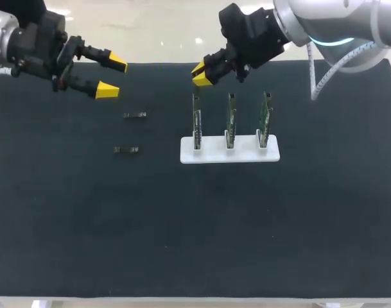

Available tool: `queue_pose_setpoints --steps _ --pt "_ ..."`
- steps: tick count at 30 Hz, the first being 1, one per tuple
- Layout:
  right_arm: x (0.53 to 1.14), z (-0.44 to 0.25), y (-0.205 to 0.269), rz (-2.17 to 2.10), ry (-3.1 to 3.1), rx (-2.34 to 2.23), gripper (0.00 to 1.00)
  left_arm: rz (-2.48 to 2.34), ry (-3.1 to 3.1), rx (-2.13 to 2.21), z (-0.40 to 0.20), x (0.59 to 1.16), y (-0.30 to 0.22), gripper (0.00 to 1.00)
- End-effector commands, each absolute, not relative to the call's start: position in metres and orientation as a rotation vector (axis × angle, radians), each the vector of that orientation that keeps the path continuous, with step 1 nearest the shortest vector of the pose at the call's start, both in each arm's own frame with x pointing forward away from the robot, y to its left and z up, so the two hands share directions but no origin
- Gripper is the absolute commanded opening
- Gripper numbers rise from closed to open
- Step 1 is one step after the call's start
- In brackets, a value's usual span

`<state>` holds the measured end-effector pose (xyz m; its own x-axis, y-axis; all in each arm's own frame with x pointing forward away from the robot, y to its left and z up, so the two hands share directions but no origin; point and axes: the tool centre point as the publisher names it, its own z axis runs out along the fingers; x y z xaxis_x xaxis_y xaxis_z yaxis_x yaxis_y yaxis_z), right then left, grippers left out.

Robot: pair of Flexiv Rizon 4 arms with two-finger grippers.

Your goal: Pick up the optical module with the left hand, and insert it into the network port with the right hand.

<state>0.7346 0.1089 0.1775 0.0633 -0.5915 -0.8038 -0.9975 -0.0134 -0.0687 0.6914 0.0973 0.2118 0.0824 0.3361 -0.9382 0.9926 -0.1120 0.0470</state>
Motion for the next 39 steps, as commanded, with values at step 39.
queue_pose_setpoints --steps 39 --pt "0.7369 0.1677 0.1118 0.772 1.581 -1.678 0.0 -1.049 1.361 1.573 0.2119 0.6922 0.0965 1.0"
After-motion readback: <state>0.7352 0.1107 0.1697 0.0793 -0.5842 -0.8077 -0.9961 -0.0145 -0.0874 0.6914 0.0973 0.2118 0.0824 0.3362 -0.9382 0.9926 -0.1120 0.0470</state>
